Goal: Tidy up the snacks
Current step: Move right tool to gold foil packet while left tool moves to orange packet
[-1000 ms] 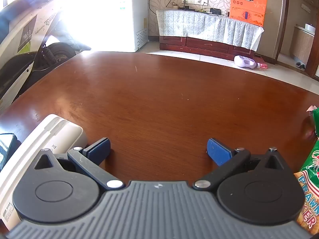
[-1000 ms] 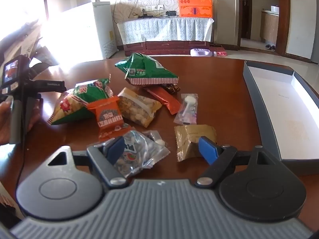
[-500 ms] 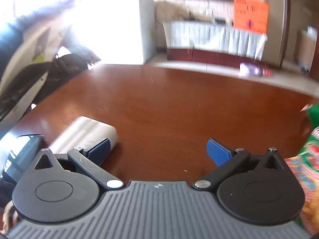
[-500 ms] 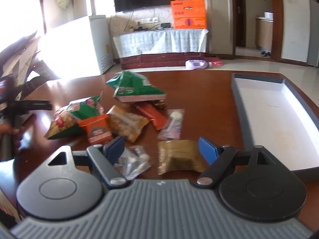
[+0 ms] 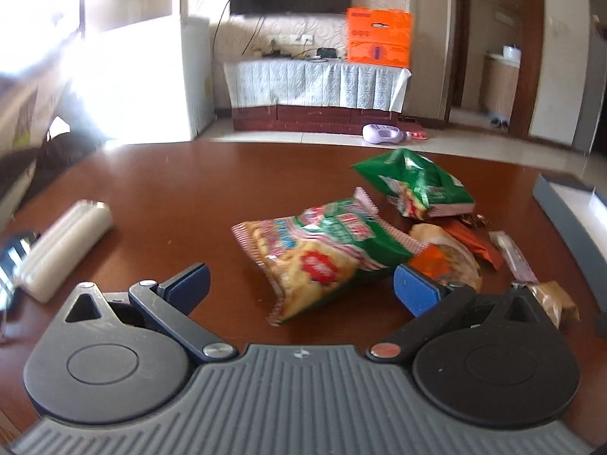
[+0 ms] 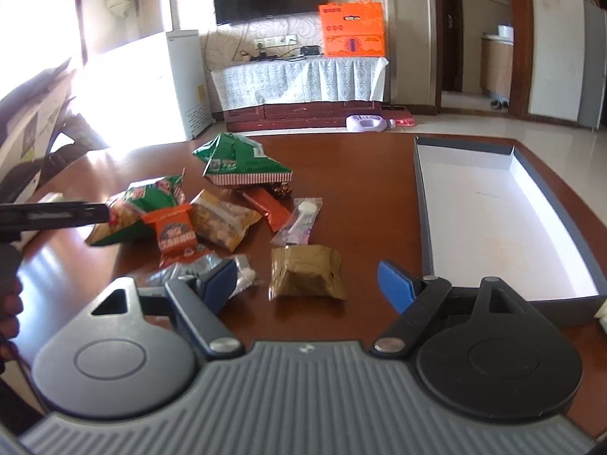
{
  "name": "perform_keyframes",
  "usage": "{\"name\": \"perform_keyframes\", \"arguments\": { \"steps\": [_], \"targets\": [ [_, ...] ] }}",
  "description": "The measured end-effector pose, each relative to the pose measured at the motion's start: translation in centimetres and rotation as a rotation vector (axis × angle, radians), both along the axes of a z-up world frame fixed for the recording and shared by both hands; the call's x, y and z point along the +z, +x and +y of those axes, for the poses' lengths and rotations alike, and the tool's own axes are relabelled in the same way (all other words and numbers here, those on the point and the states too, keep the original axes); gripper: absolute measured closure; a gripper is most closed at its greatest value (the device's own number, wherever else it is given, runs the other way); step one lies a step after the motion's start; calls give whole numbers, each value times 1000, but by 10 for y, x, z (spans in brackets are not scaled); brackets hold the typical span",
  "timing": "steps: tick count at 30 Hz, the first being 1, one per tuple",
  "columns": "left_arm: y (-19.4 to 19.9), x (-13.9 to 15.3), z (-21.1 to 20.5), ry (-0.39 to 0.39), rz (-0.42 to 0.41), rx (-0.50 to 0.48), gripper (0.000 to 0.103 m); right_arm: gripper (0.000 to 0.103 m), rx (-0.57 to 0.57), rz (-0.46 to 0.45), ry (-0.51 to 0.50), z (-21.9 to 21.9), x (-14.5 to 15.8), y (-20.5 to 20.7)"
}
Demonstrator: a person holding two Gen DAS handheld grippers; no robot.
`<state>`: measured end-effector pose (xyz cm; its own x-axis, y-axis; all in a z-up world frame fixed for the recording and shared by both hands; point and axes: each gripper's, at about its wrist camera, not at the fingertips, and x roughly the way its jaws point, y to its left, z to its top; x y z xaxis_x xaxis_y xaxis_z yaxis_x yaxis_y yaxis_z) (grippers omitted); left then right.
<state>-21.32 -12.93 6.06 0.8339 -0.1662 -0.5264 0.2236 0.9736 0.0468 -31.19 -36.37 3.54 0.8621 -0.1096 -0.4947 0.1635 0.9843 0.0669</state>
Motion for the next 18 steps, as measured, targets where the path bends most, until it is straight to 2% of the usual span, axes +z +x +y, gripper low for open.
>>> {"name": "perform_keyframes", "arguments": {
  "steps": [2,4,7,11,18],
  "targets": [
    [-7,4,-14,1,-7,-24,0,20,16,7,-6,-1,0,-8],
    [-4,9,-17,-40,16,-29,0,20,34,10,-15,-2,0,-15],
    [2,0,-17,-82,54,-31,0,20,45,11,-34,-4,1,-22],
    [4,-6,-22,-40,72,-75,0,20,43,19,-16,-10,3,-30],
    [6,-13,-23,-34,85,-73,0,20,71,27,-3,-5,2,-26]
  ]
}}
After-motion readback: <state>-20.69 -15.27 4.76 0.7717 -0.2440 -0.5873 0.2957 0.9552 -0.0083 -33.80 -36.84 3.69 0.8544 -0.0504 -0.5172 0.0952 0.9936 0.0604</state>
